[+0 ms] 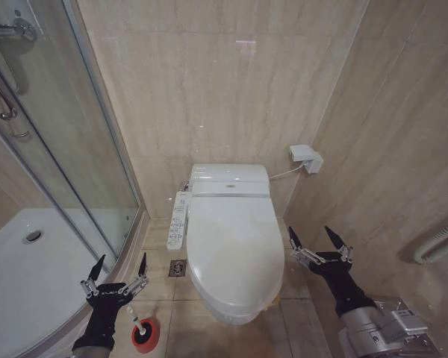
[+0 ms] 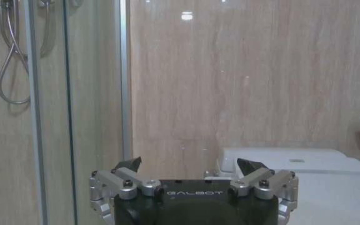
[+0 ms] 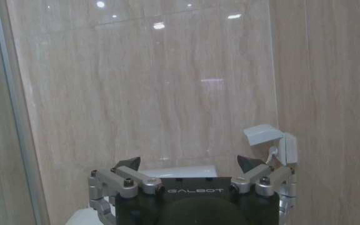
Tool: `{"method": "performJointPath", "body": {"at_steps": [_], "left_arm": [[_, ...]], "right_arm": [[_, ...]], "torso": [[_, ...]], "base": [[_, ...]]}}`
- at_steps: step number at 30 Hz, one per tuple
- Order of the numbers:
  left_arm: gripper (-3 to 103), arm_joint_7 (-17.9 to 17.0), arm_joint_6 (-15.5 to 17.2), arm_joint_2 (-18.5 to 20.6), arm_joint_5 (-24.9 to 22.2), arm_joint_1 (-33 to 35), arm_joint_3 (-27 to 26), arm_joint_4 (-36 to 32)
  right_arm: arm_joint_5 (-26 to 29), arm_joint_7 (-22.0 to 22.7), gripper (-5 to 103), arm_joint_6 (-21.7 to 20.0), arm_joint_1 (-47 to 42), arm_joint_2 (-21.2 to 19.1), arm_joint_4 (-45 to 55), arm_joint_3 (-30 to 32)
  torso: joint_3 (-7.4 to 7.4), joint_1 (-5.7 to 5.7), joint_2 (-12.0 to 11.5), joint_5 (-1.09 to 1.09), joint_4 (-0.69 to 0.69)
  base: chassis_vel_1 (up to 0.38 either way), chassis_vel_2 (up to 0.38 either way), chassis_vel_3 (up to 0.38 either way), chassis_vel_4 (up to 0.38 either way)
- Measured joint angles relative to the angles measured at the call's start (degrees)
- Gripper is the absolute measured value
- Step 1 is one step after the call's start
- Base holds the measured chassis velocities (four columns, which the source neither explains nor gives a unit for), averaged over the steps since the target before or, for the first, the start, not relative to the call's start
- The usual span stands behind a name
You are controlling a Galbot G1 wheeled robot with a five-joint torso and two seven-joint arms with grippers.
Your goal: Open the toilet lid, clean the toilet bowl with a toilet brush, close the toilet lid, and flush.
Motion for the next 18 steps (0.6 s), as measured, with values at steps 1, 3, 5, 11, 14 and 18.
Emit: {"method": "performJointPath", "body": {"at_steps": [1,3,5,11,14,18], "left_arm": [[100,0.00,0.00,0.00,0.00,0.00,0.00,0.00],[100,0.00,0.00,0.00,0.00,0.00,0.00,0.00],[100,0.00,0.00,0.00,0.00,0.00,0.00,0.00],[100,0.00,0.00,0.00,0.00,0.00,0.00,0.00],[100,0.00,0.00,0.00,0.00,0.00,0.00,0.00],[100,0.00,0.00,0.00,0.00,0.00,0.00,0.00]], "right_arm": [[0.00,0.00,100,0.00,0.00,0.00,0.00,0.00],[0.00,0.00,100,0.00,0.00,0.00,0.00,0.00],[0.00,0.00,100,0.00,0.00,0.00,0.00,0.00],[0.00,0.00,100,0.00,0.00,0.00,0.00,0.00],[0.00,0.00,100,0.00,0.00,0.00,0.00,0.00],[0.00,0.00,100,0.00,0.00,0.00,0.00,0.00]], "torso": [[0.00,0.00,0.00,0.00,0.00],[0.00,0.00,0.00,0.00,0.00],[0.00,0.00,0.00,0.00,0.00],[0.00,0.00,0.00,0.00,0.00],[0.00,0.00,0.00,0.00,0.00],[0.00,0.00,0.00,0.00,0.00]], "base": [[0.000,0.000,0.000,0.000],[0.000,0.000,0.000,0.000],[0.000,0.000,0.000,0.000],[0.000,0.000,0.000,0.000],[0.000,0.000,0.000,0.000],[0.000,0.000,0.000,0.000]]}}
